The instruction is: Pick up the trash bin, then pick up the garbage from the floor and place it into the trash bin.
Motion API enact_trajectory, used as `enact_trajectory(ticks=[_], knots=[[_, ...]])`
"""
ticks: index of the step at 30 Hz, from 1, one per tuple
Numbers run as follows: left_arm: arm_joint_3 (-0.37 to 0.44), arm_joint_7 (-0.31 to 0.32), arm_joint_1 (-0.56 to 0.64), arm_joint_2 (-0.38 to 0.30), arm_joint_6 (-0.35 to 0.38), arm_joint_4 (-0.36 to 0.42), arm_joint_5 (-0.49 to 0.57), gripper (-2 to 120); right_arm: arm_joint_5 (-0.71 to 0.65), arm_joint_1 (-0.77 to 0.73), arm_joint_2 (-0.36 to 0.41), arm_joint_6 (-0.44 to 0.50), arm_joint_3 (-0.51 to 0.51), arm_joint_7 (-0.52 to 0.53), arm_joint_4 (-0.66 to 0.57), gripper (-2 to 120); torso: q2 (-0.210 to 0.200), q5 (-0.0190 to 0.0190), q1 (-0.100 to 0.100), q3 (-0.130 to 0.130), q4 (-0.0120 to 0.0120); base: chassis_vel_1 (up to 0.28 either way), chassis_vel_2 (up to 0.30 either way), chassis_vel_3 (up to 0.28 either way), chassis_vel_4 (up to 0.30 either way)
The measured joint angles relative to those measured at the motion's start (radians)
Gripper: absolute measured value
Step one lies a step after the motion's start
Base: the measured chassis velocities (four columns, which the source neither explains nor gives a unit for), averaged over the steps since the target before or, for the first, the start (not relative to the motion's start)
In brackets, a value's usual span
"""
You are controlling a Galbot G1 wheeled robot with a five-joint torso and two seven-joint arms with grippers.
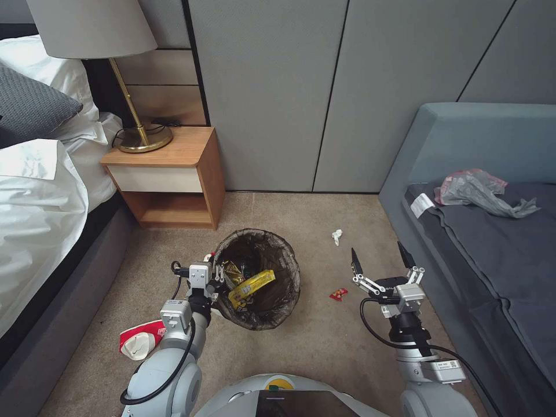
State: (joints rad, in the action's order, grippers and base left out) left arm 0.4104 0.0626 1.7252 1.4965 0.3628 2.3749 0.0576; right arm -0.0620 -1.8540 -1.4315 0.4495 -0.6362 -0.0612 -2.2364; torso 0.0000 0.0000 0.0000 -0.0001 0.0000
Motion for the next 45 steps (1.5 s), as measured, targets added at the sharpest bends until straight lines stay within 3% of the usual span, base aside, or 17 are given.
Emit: enact_trajectory(ticks=[45], knots=[[0.0, 0.0, 0.0, 0.0, 0.0, 0.0, 0.0, 7, 0.0, -0.001, 0.0, -0.002, 0.0, 0.001, -0.001, 100, 0.0, 0.0, 0.0, 0.0, 0.0, 0.0, 0.0, 0.0, 0.0]])
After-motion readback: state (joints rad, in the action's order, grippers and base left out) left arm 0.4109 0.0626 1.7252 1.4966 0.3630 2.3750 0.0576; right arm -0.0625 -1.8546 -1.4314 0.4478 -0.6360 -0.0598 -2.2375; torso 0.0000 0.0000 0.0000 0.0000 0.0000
